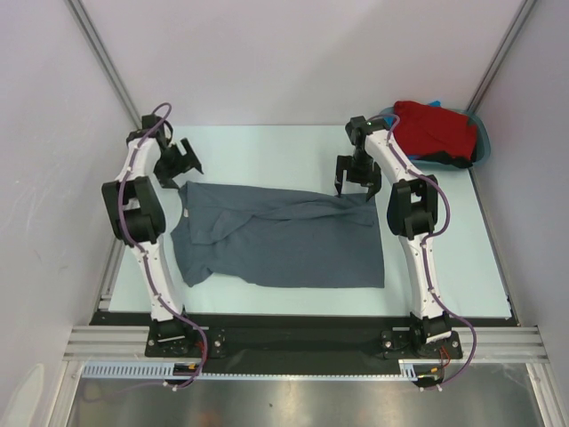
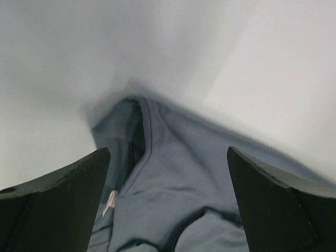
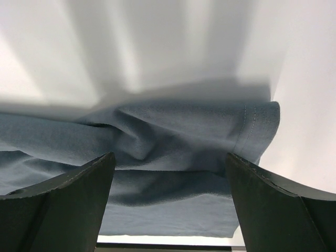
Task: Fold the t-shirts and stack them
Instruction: Fold the tshirt
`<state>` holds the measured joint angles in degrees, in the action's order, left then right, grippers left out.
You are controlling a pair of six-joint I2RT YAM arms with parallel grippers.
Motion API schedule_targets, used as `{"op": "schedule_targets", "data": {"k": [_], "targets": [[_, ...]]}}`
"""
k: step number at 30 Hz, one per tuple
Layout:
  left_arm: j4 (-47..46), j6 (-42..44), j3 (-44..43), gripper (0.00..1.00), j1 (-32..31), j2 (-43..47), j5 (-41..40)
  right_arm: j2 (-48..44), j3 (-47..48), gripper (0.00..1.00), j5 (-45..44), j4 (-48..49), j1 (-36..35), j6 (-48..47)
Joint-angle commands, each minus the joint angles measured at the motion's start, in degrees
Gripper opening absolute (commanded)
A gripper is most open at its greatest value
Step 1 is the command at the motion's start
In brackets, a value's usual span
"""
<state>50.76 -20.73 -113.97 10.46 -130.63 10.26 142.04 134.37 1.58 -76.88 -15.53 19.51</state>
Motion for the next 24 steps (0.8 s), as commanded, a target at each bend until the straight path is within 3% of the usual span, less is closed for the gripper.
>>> {"op": "schedule_targets", "data": {"k": [1,6,14,18,20,24], "targets": [[-0.3,1.8,1.6,1.00,0.5,8.4,-0.7,-0.7,0.3,0.93,0.3,-3.8,-0.5,0.3],[1.0,0.6,1.8,1.00,0.4,10.3,1.9,-0.3,1.0,0.93,0.3,-3.6,-0.3,0.0],[2.5,0.3,6.4,1.00,-0.4,11.1,-0.7,0.4,2.0,0.93,0.5,-3.5,0.1,-0.2],[1.1,0.3,9.1,0.92,-0.6,10.7,-0.7,0.7,2.0,0.93,0.6,-3.4,0.4,-0.3],[0.0,0.2,10.3,0.84,-0.8,10.6,-0.3,0.8,2.3,0.93,0.8,-3.2,0.5,-0.2],[-1.3,-0.5,11.1,0.80,-1.1,9.7,-0.2,1.0,2.4,0.93,1.1,-3.2,0.9,-0.3]]}}
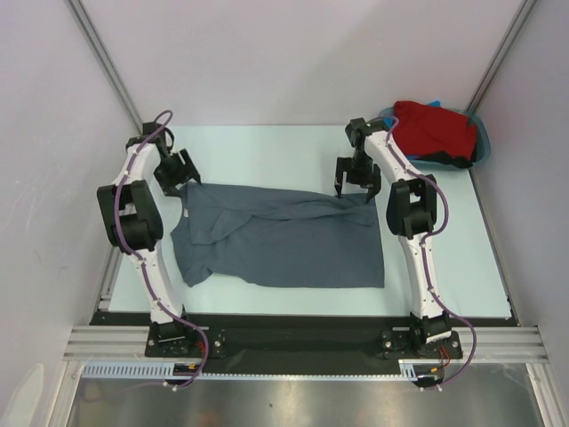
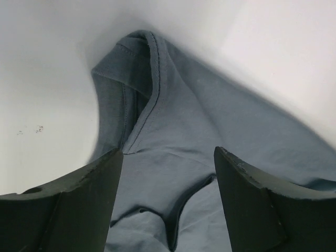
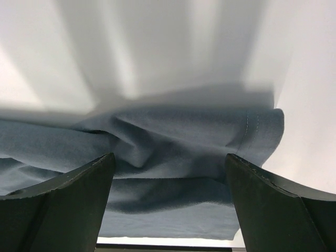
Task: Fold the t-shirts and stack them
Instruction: Fold the tshirt
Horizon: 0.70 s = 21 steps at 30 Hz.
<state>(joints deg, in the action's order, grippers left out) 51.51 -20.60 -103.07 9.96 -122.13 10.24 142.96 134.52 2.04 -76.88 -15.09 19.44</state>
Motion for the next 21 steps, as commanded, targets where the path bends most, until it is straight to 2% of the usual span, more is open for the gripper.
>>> {"op": "schedule_targets", "data": {"k": [1,5,21], "targets": [[-2.4,-0.7,0.4,0.75,-0.7,1.0,0.0,0.1,2.3,0.93,0.7,-3.3,0.5,-0.3],[-2.6,-0.7,0.4,0.68,-1.2,0.0,-0.4,0.3,2.2,0.93,0.7,-3.3,0.7,-0.4],[-3.8,0.1,1.3,0.64,-2.0,-2.1,-3.7,1.1,2.9,0.93,1.7,-3.4,1.4,-0.2]]}}
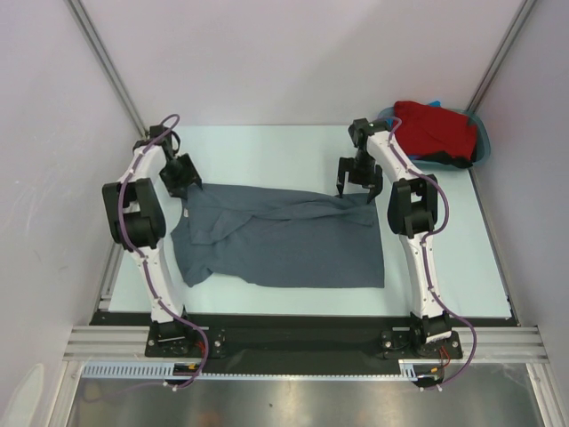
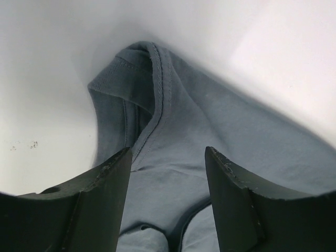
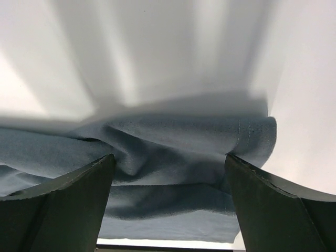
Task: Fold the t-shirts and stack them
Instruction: Fold the tshirt
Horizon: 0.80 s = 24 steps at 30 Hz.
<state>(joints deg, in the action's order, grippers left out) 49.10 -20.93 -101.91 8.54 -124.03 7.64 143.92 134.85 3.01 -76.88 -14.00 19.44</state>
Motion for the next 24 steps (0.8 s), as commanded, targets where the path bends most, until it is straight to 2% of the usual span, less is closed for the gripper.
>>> {"op": "schedule_targets", "data": {"k": [1,13,14,15,20,24], "targets": [[-1.4,0.4,-0.2,0.63,-0.5,-0.6,-1.1,0.1,2.6,0.93,0.8,-3.5,0.4,-0.2],[-1.2,0.7,-0.9,0.49,-0.8,-1.8,-1.7,0.3,2.8,0.93,0.9,-3.6,0.4,0.1],[-1.2,0.7,-1.0,0.47,-0.8,-2.0,-1.7,0.3,2.7,0.93,1.0,-3.6,0.4,0.1],[-1.2,0.8,-1.0,0.39,-0.8,-2.1,-1.8,0.4,2.7,0.93,1.0,-3.6,0.4,0.2],[-1.1,0.9,-1.8,0.22,-0.8,-2.4,-1.7,0.4,2.7,0.93,0.9,-3.6,0.4,0.3],[-0.3,0.9,-3.5,0.19,-0.8,-2.4,-1.7,0.5,2.7,0.93,1.0,-3.6,0.5,0.3]]}}
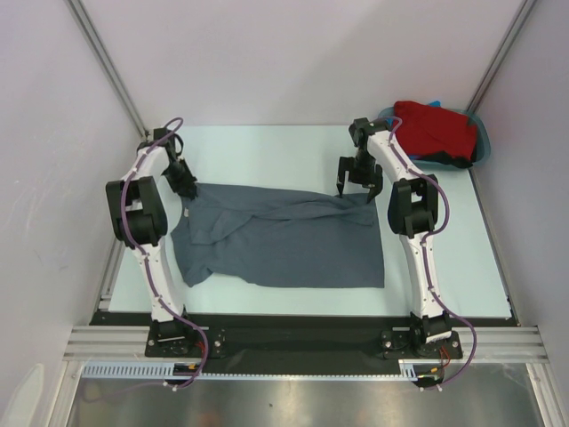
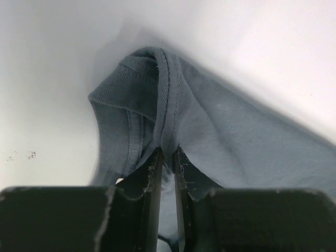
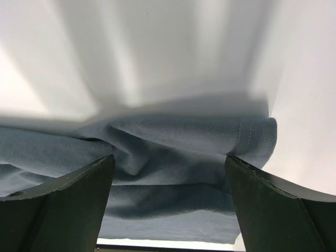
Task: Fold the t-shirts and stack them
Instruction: Fold the tshirt
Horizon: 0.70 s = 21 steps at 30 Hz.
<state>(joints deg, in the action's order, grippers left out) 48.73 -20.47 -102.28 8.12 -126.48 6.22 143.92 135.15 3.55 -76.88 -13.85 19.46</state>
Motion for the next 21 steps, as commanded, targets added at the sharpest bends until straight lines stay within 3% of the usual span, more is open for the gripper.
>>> {"op": "schedule_targets", "data": {"k": [1,13,21], "targets": [[0.0,0.3,-3.9,0.19,-0.4,0.1,-0.3,0.5,2.4,0.93,0.5,-3.7,0.3,0.3],[4.3,-0.2,-18.8,0.19,-0.1,-5.7,0.3,0.8,2.6,0.93,0.4,-3.8,0.5,0.1],[4.7,-0.2,-22.5,0.27,0.4,-10.5,1.0,1.0,3.0,0.93,0.6,-4.0,0.8,0.0]]}}
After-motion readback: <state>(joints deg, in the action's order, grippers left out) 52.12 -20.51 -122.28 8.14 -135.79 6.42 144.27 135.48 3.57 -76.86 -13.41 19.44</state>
